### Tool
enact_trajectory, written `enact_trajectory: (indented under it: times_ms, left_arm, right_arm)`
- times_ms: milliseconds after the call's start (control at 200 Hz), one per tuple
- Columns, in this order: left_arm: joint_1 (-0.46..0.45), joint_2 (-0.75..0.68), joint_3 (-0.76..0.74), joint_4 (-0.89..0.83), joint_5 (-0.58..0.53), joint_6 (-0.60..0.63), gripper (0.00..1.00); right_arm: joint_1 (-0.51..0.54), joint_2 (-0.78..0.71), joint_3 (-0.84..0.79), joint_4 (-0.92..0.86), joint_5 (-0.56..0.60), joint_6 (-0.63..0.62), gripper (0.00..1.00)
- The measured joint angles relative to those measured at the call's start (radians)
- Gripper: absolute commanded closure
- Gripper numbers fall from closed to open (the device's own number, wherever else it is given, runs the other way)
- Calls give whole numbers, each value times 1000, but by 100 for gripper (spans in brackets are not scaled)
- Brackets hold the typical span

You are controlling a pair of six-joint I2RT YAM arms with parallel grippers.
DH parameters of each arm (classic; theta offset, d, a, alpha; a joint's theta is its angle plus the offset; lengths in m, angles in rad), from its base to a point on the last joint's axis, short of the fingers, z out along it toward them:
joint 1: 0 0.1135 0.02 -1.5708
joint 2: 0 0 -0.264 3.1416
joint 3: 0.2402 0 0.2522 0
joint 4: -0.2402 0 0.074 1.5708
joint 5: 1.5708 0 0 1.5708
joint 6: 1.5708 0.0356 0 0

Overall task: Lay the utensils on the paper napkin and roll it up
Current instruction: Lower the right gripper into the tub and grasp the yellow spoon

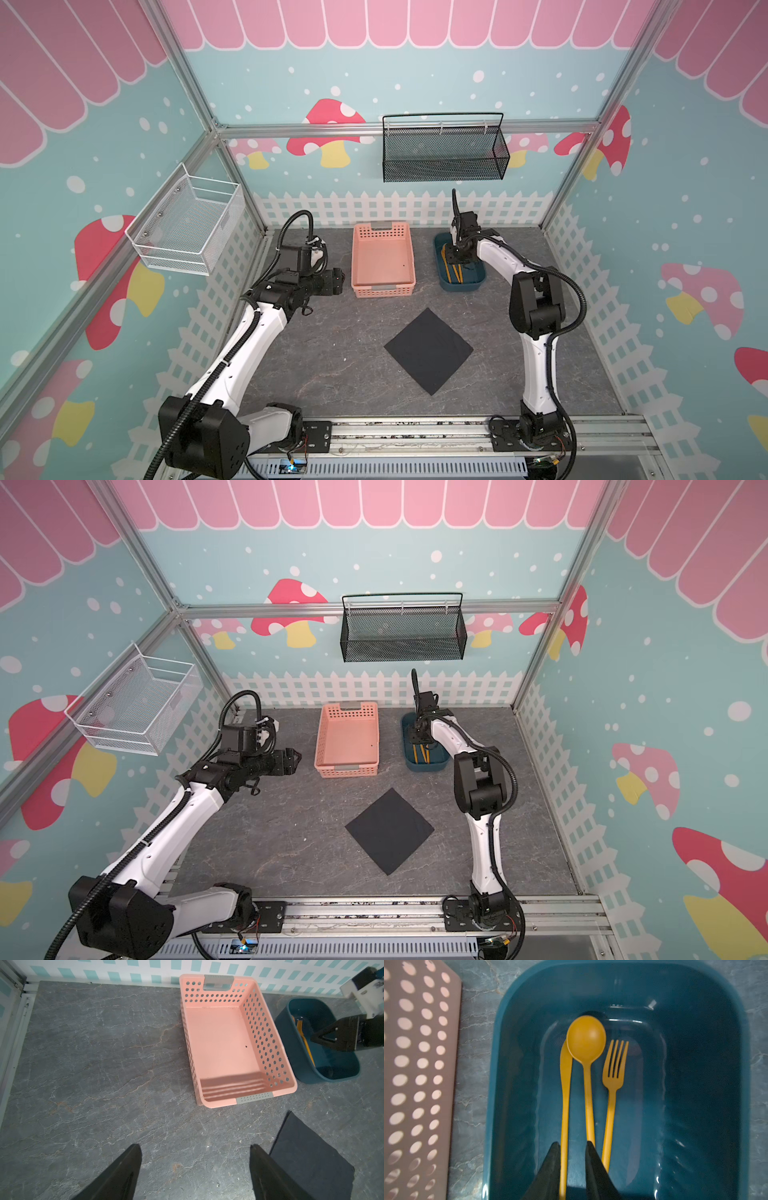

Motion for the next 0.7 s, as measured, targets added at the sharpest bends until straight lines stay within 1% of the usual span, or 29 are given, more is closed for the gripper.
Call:
enact_trajectory:
  times_ms: [170, 330, 700]
  left_arm:
    - [0, 2, -18, -6, -3, -1, 17]
    - [0, 2, -18, -5, -3, -1, 17]
    - [6, 2, -18, -4, -3, -2, 17]
  right_arm:
    - [-8, 89, 104, -15, 16, -19, 82]
    - [-19, 152, 168, -32, 20, -29, 81]
    - [-25, 223, 261, -56, 12, -44, 80]
